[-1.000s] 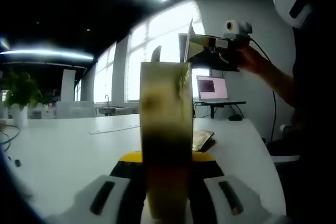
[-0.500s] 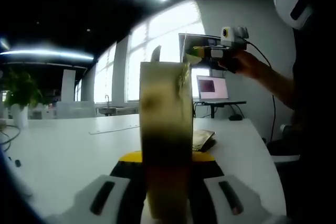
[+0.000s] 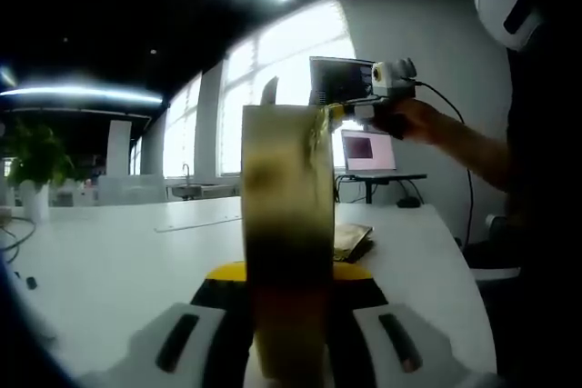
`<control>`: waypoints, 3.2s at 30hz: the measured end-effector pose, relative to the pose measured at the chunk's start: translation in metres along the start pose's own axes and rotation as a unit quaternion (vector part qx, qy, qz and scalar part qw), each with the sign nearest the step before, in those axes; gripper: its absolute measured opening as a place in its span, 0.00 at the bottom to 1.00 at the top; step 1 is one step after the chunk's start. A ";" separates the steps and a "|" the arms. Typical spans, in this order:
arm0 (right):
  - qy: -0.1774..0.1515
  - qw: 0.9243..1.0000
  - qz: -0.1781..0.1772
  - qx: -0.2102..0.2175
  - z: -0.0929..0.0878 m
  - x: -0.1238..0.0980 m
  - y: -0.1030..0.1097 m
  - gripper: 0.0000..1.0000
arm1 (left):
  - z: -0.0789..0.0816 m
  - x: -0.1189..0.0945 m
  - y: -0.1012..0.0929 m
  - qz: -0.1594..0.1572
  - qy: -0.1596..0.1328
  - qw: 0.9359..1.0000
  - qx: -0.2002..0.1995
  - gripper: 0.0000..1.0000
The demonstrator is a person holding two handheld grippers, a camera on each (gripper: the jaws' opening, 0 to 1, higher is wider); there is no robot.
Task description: Extract single mask from mask box in order stack masks on table
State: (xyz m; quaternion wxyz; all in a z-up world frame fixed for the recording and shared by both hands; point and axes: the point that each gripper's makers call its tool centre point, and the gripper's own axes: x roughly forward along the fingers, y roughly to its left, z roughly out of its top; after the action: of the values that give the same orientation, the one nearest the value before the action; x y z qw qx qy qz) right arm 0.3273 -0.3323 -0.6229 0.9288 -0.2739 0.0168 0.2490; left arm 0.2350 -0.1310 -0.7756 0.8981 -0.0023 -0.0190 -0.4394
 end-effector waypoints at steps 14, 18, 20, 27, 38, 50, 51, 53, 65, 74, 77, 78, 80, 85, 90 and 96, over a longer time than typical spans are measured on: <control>0.047 0.998 -0.017 -0.038 -0.030 0.024 -0.018 0.00 | 0.000 0.000 0.000 -0.001 0.000 1.000 0.000 0.32; 0.060 0.997 -0.014 -0.051 -0.037 0.032 -0.015 0.00 | 0.000 0.000 0.000 -0.001 0.000 1.000 -0.001 0.32; 0.077 0.993 -0.024 -0.082 -0.043 0.034 -0.019 0.00 | 0.000 0.000 0.001 0.000 0.000 1.000 -0.001 0.32; 0.086 0.991 -0.002 -0.105 -0.058 0.031 0.003 0.00 | -0.001 0.000 0.001 0.000 0.001 1.000 -0.001 0.32; 0.089 0.990 0.031 -0.101 -0.075 -0.008 0.045 0.00 | -0.001 0.001 0.001 -0.001 0.001 1.000 -0.002 0.32; 0.124 0.983 0.040 -0.130 -0.102 -0.018 0.077 0.00 | -0.001 0.001 0.000 0.000 0.002 1.000 -0.001 0.32; 0.126 0.982 0.041 -0.135 -0.104 -0.018 0.081 0.00 | -0.001 0.001 0.000 0.000 0.002 1.000 0.000 0.32; 0.135 0.978 0.044 -0.152 -0.108 -0.018 0.087 0.00 | -0.001 0.001 0.000 0.000 0.002 1.000 0.000 0.32; 0.142 0.976 0.066 -0.150 -0.126 -0.025 0.106 0.00 | -0.001 0.001 0.000 -0.001 0.002 1.000 -0.001 0.32; 0.150 0.975 0.067 -0.149 -0.138 -0.026 0.111 0.00 | -0.002 0.001 0.000 -0.001 0.003 1.000 0.000 0.32; 0.156 0.974 0.069 -0.147 -0.142 -0.027 0.112 0.00 | -0.002 0.001 0.000 -0.001 0.003 1.000 0.000 0.32; 0.157 0.975 0.067 -0.142 -0.142 -0.028 0.112 0.00 | -0.002 0.001 0.000 -0.001 0.004 1.000 0.000 0.32; 0.157 0.977 0.065 -0.130 -0.142 -0.028 0.112 0.02 | -0.002 0.001 0.000 -0.001 0.004 1.000 0.000 0.32; 0.173 0.975 0.063 -0.128 -0.150 -0.029 0.112 0.11 | -0.002 0.001 0.000 -0.001 0.005 1.000 0.000 0.32; 0.181 0.974 0.058 -0.119 -0.155 -0.033 0.111 0.15 | -0.003 0.001 0.000 -0.001 0.005 1.000 0.000 0.32; 0.177 0.978 0.052 -0.094 -0.154 -0.038 0.107 0.19 | -0.003 0.001 0.000 -0.001 0.005 1.000 0.000 0.32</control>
State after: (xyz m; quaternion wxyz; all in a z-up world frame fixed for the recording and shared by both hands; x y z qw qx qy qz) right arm 0.2599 -0.3515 -0.8011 0.8671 -0.3981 0.1722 0.2448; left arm 0.2361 -0.1320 -0.7781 0.8978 0.0002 -0.0144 -0.4402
